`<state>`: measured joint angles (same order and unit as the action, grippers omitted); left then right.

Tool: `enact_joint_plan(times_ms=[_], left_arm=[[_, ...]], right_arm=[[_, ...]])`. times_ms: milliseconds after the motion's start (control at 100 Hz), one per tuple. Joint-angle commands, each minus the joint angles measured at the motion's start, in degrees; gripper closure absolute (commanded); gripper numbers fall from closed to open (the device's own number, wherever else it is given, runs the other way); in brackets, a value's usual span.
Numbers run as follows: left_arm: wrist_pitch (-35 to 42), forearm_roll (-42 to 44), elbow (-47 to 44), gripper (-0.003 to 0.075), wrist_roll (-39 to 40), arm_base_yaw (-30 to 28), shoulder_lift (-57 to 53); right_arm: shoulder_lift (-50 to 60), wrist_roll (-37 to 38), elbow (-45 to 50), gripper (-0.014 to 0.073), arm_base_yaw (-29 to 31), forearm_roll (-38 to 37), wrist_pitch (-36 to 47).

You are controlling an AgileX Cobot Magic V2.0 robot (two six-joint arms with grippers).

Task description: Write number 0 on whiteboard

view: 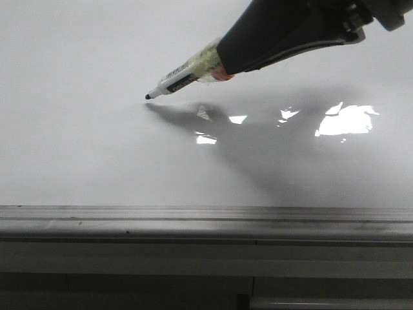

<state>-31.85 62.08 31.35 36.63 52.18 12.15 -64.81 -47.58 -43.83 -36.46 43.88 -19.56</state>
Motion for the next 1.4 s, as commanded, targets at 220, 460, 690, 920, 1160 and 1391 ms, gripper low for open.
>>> enact_joint_plan(times_ms=[220,460,690,920,1160,1391], left_arm=[[2.58,2.73,1.39,0.0740,0.70,0.33,0.76],[2.58,2.73,1.39,0.0740,0.70,0.33,0.76],[2.58,2.77,1.39,0.0740,0.84,0.33,0.76],[2.58,2.77,1.39,0.0740,0.84,0.33,0.76],[2.58,2.77,1.39,0.0740,0.88,0.33,0.76],[2.58,2.77,1.39,0.0740,0.88,0.33,0.76]], right_arm=[[0.80,0.04,-1.94,0.0663,3.81,0.49,4.14],[1.82,0.04,-1.94,0.0663,4.83,0.14,8.50],[4.22,0.04,-1.94,0.0662,7.39,-0.35,6.72],[4.96,0.04,-1.37,0.0662,11.44,-0.35,-0.51],[4.96,0.04,1.22,0.0662,11.60,0.51,-5.49],[3.33,0.04,1.66,0.0662,11.48,0.62,-5.84]])
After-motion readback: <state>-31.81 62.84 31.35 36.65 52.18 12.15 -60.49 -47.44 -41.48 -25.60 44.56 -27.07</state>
